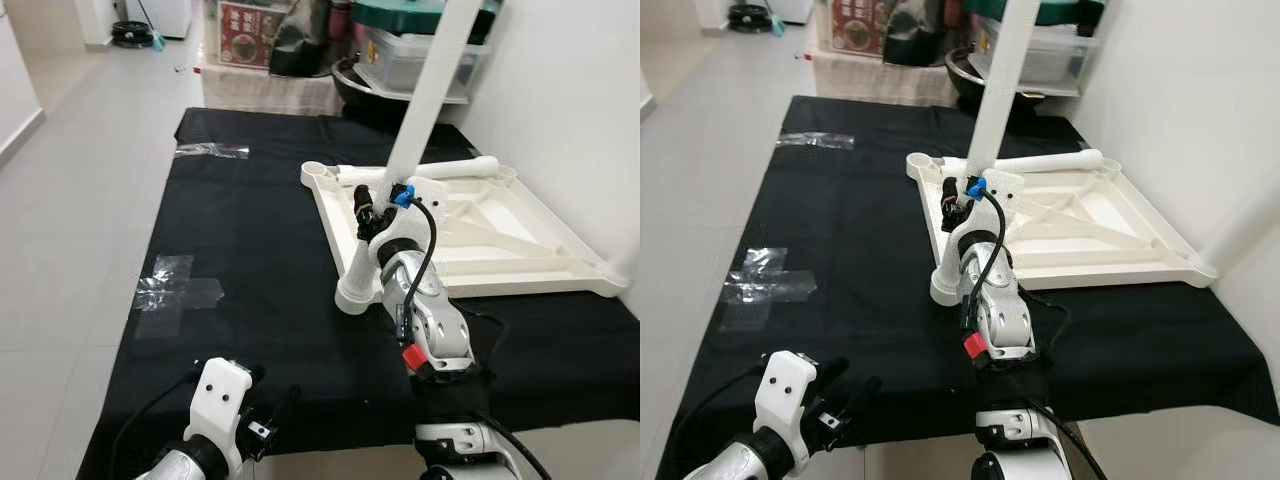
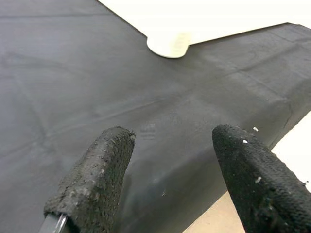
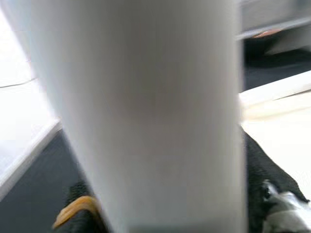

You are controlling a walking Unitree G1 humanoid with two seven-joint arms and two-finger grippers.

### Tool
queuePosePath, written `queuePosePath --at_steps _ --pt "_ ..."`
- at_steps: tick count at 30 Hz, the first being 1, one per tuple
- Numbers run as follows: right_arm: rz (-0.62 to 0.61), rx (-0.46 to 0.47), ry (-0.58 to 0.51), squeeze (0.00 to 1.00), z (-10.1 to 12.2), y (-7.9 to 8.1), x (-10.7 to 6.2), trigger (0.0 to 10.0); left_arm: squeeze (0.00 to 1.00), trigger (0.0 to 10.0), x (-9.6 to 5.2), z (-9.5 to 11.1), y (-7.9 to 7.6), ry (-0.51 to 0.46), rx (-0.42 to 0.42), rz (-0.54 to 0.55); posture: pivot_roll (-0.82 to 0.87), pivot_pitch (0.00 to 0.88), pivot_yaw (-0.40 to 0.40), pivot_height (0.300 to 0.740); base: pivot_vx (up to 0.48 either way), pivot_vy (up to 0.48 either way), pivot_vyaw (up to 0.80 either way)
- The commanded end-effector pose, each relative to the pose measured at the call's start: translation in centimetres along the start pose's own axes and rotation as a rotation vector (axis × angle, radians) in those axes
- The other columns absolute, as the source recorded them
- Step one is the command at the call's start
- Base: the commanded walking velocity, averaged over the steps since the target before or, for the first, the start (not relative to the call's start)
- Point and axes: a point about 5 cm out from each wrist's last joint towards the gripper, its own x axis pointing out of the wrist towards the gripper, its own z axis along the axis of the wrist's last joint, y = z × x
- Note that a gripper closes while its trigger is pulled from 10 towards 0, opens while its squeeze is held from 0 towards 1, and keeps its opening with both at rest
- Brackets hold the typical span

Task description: Building children table

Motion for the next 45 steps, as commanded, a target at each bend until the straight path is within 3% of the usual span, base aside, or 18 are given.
queuePosePath --at_steps 1,4,5,6,8,11,19,20,21,25,28,33,37,39,40,41,42,45 --pt "0.154 0.07 -0.011 0.0 0.6 1.0 0.6 10.0 0.0 10.0 -0.1 -0.1 -0.3 0.002 -0.012 -0.017 0.12 0.076 -0.142 0.74 0.0 0.0 0.0" --pt "0.498 0.112 0.09 0.0 0.4 0.6 0.0 10.0 0.0 10.0 -0.1 -0.1 -0.2 0.003 -0.013 -0.017 0.12 0.072 -0.132 0.74 0.0 0.0 0.0" --pt "0.498 0.112 0.09 0.0 0.4 0.6 0.0 10.0 0.0 10.0 -0.1 -0.1 -0.2 0.003 -0.013 -0.017 0.12 0.072 -0.132 0.74 0.0 0.0 0.0" --pt "0.706 0.095 0.174 0.0 0.1 0.9 -1.1 10.0 0.0 10.0 0.0 0.0 -0.2 0.004 -0.009 -0.024 0.13 0.079 -0.128 0.74 0.0 0.0 0.0" --pt "0.706 0.095 0.174 0.0 0.1 0.9 -1.1 10.0 0.0 10.0 0.0 0.0 -0.2 0.004 -0.009 -0.024 0.13 0.079 -0.128 0.74 0.0 0.0 0.0" --pt "1.123 0.032 0.291 0.0 -0.3 2.1 -4.5 10.0 0.0 10.0 -0.1 -0.1 -0.2 0.006 -0.006 -0.018 0.13 0.079 -0.13 0.74 0.0 0.0 0.0" --pt "1.366 0.061 0.33 0.0 0.5 2.9 -5.1 10.0 0.0 10.0 -0.2 -0.1 0.0 0.011 0.0 -0.019 0.14 0.082 -0.127 0.74 0.0 0.0 0.0" --pt "1.39 0.054 0.328 0.0 0.7 3.0 -4.8 3.4 0.0 10.0 -0.2 -0.1 -0.1 0.011 0.001 -0.02 0.14 0.08 -0.129 0.74 0.0 0.0 0.0" --pt "1.355 0.029 0.323 0.0 0.6 3.0 -4.2 0.0 0.0 10.0 -0.2 -0.1 -0.1 0.012 0.002 -0.021 0.14 0.082 -0.128 0.74 0.0 0.0 0.0" --pt "1.286 -0.023 0.296 0.0 0.4 3.0 -3.4 0.0 0.0 10.0 -0.2 -0.1 -0.1 0.011 0.002 -0.022 0.14 0.081 -0.131 0.74 0.0 0.0 0.0" --pt "1.137 -0.075 0.264 0.0 0.2 2.7 -2.5 0.0 0.0 10.0 -0.2 -0.1 -0.1 0.012 0.001 -0.02 0.14 0.077 -0.131 0.74 0.0 0.0 0.0" --pt "0.639 -0.096 0.214 0.0 -0.5 1.0 -0.6 0.0 0.0 10.0 -0.3 -0.2 -0.2 0.016 0.001 -0.028 0.13 0.058 -0.122 0.74 0.0 0.0 0.0" --pt "0.566 -0.115 0.204 0.0 -0.5 0.7 -0.5 0.0 0.0 10.0 -0.3 -0.3 -0.2 0.017 0.001 -0.03 0.13 0.057 -0.12 0.74 0.0 0.0 0.0" --pt "0.224 -0.235 0.14 0.0 -0.4 -1.1 -0.1 0.0 0.0 10.0 -0.3 -0.4 -0.3 0.018 -0.001 -0.036 0.12 0.051 -0.123 0.74 0.0 0.0 0.0" --pt "0.224 -0.235 0.14 0.0 -0.4 -1.1 -0.1 0.0 0.0 10.0 -0.3 -0.4 -0.3 0.018 -0.001 -0.036 0.12 0.051 -0.123 0.74 0.0 0.0 0.0" --pt "0.084 -0.272 0.101 0.0 -0.2 -1.8 -0.2 0.0 0.0 10.0 -0.3 -0.4 -0.3 0.019 -0.003 -0.037 0.12 0.051 -0.123 0.74 0.0 0.0 0.0" --pt "-0.166 -0.262 0.042 0.0 0.4 -2.9 -0.9 0.0 0.0 10.0 -0.3 -0.4 -0.2 0.019 -0.003 -0.038 0.12 0.054 -0.122 0.74 0.0 0.0 0.0" --pt "-0.311 -0.21 0.024 0.0 0.5 -3.2 -1.7 0.0 0.0 10.0 -0.3 -0.4 -0.2 0.019 -0.003 -0.037 0.12 0.055 -0.124 0.74 0.0 0.0 0.0"
